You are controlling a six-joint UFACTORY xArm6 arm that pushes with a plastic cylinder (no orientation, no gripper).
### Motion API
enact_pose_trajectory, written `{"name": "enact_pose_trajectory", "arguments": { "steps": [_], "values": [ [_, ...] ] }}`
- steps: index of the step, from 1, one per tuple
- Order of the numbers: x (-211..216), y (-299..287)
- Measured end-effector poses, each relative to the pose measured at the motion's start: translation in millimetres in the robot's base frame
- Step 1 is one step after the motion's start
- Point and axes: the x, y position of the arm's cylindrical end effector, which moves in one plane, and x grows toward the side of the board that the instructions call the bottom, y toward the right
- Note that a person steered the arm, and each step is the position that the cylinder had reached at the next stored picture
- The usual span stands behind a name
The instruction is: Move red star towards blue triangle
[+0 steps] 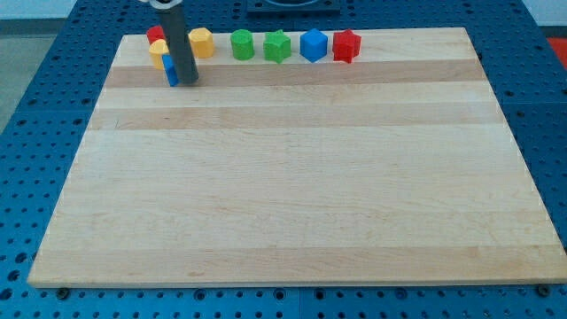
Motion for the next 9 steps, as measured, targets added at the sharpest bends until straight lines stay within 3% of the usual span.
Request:
{"name": "enact_pose_trajectory", "arguments": {
  "steps": [2, 3, 6, 9],
  "values": [
    [-6.0, -16.7],
    [0.9, 16.3],
    [14.3, 222.4],
    [-43.3, 350.9]
  ]
}}
